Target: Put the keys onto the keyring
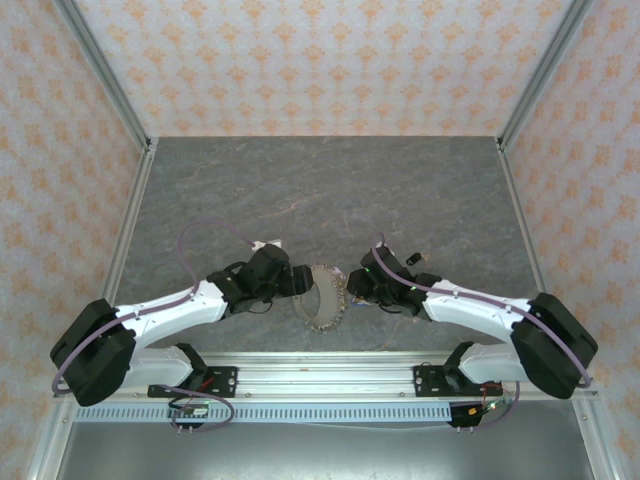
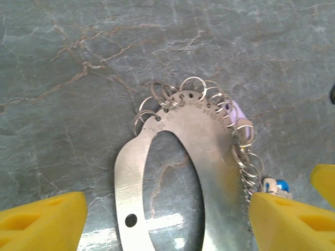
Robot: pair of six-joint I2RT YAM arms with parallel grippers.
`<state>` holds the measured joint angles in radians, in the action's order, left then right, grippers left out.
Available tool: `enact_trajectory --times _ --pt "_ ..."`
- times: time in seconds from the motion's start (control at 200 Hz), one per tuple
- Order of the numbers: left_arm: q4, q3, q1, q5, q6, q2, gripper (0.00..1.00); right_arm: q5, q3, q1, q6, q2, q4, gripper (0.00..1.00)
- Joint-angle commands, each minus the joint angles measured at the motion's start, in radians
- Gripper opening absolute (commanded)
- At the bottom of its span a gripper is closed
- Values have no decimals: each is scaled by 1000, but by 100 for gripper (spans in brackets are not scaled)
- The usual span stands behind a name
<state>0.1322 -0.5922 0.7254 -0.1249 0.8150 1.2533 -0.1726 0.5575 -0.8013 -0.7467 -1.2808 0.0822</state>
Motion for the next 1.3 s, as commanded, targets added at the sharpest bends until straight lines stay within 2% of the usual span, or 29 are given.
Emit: enact_trajectory --times 0.0,0.355,0.581,0.951,1.141,1.296 --pt "-19 -7 -7 -12 28 40 81 -25 22 5 -34 -51 -78 34" --pt "-53 -57 -14 -36 33 141 77 -203 13 50 -80 -201 -254 37" --pt "-77 -65 -14 -58 21 193 67 -220 20 65 -78 -254 -251 36" --pt "-96 -55 -14 -75 13 249 50 -319 -59 65 -132 -300 -445 29" --pt "-99 -56 -14 -76 16 250 47 -358 -92 81 -150 -303 -551 28" --pt "-110 -53 -14 -89 19 248 40 -389 -95 85 -140 -302 -577 29"
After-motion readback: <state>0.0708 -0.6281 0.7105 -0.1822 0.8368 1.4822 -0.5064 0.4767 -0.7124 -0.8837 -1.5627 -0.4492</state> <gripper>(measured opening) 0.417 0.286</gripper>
